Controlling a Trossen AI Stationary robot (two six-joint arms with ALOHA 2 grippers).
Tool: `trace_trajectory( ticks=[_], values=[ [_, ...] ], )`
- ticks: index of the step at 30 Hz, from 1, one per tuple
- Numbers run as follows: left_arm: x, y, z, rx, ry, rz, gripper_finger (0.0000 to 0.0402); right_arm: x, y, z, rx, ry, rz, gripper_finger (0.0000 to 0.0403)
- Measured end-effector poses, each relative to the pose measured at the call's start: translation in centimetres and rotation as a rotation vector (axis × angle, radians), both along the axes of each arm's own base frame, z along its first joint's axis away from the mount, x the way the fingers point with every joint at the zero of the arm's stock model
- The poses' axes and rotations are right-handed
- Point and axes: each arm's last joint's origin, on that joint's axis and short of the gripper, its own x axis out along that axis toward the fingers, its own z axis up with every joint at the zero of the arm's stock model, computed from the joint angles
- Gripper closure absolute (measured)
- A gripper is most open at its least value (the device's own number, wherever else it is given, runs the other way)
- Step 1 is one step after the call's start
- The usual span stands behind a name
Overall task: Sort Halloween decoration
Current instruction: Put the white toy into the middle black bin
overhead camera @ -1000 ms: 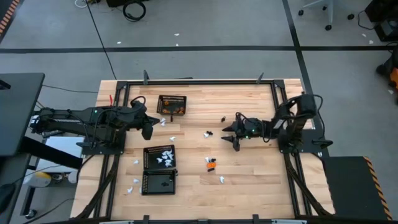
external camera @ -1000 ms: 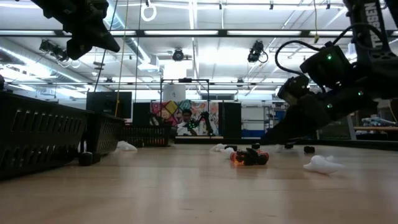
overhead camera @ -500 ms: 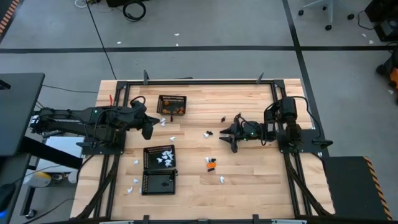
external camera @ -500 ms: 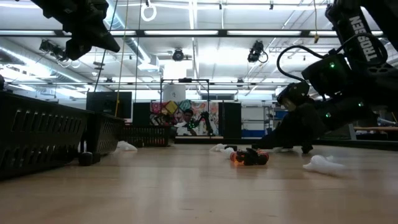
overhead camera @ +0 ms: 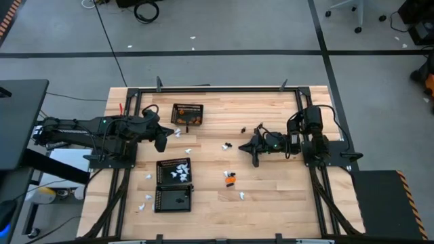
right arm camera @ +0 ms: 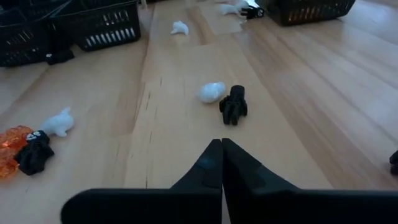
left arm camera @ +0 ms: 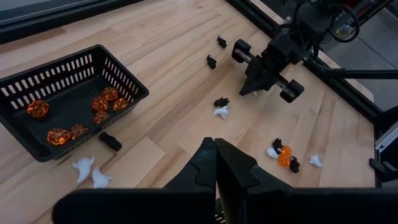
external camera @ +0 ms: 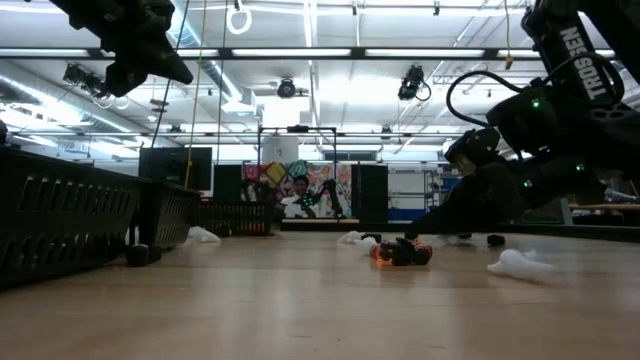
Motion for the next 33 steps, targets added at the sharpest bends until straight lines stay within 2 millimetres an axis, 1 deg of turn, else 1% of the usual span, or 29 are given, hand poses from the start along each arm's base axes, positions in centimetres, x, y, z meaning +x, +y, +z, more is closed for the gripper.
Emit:
trace_trajectory(
  ticks=[7, 11, 15, 17, 23, 26, 29, 33],
  values=[
    [0.0, 0.0, 0.0, 0.002, 0.001, -0.001, 0.0392, 0.3, 0.0, 0.3, 0.041, -0.047, -0.009, 0.0398],
    [0.0, 0.0, 0.0, 0.002, 0.001, -0.001, 0.0392, 1.3, 0.3, 0.5, 0.057, -0.069, 0.040, 0.0397],
    [0.0, 0.0, 0.0, 0.002, 0.001, -0.001, 0.0392, 2.7, 0.6, 0.6, 0.061, -0.076, 0.059, 0.0397],
    [0.0, 0.0, 0.0, 0.002, 0.001, -0.001, 0.0393, 3.0, 0.7, 0.7, 0.079, -0.090, 0.057, 0.0396],
    [0.0, 0.0, 0.0, 0.004, 0.001, -0.003, 0.0393, 3.4, 0.6, 2.1, 0.080, -0.155, 0.050, 0.0391],
    [0.0, 0.0, 0.0, 0.006, 0.002, -0.005, 0.0393, 3.4, 0.6, 2.4, 0.078, -0.128, 0.051, 0.0390],
    [0.0, -0.1, 0.0, -0.004, 0.003, -0.020, 0.0393, 3.1, 0.7, 2.4, 0.138, -0.033, 0.064, 0.0379],
    [0.0, -0.1, 0.0, -0.013, 0.004, -0.035, 0.0393, 2.8, 1.3, 4.3, 0.157, -0.008, 0.123, 0.0343]
  ],
)
